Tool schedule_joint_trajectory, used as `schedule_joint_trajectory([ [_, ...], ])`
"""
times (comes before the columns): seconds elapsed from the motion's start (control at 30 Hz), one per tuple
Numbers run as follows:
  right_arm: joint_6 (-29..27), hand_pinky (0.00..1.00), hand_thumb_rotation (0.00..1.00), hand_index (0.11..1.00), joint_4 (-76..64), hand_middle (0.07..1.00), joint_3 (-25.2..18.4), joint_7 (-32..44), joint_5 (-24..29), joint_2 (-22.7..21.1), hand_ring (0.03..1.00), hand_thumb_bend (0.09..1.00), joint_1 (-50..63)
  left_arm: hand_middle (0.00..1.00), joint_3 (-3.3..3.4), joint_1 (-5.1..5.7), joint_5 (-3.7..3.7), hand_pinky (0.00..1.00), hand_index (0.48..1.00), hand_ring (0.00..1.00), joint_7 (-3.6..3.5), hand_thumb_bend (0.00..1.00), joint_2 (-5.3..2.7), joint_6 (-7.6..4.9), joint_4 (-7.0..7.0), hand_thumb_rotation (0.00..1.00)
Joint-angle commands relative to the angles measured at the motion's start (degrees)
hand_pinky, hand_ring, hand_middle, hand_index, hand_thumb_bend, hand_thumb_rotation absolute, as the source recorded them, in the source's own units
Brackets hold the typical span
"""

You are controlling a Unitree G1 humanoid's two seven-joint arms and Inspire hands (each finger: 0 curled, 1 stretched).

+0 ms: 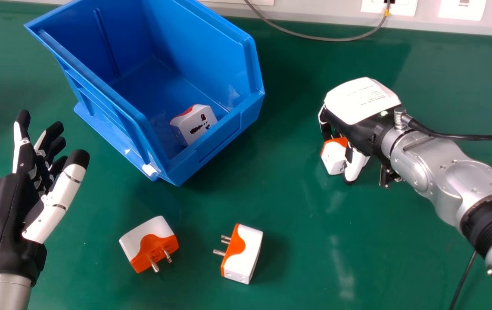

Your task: Pick all objects and put in blue box

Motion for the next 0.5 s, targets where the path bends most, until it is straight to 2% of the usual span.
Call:
schedule_joint_trajectory([
  [0.0, 0.84, 0.37, 0.0, 0.454, -1.11, 0.489, -1.39, -1.16, 1.04, -1.02, 0.445, 0.502, -0.57, 0.96, 0.46, 0.07, 0.15, 0.92, 0.94, 0.95, 0.17, 0.52, 0.74, -0.17, -1.99, 0.56],
  [0.1, 0.83, 0.37, 0.0, 0.467, -1.74, 0.483, -1.86, -1.0, 1.38, -1.19, 0.432, 0.501, -0.46, 0.96, 0.44, 0.09, 0.7, 0.92, 0.939, 0.95, 0.42, 0.52, 0.79, -0.13, -2.23, 0.56],
  [0.27, 1.48, 0.36, 0.0, 0.461, -5.86, 0.492, -3.58, 1.14, 3.37, -1.86, 0.431, 0.5, 0.43, 0.96, 0.49, 0.04, 0.7, 0.92, 0.939, 0.95, 0.56, 0.52, 0.69, 0.28, -2.35, 0.56],
  [0.47, 2.6, 0.35, 0.0, 0.464, -13.56, 0.503, -6.7, 3.98, 5.6, -2.99, 0.428, 0.498, 2.79, 0.96, 0.39, -0.16, 0.89, 0.92, 0.938, 0.95, 0.65, 0.52, 0.55, -0.03, -2.09, 0.56],
])
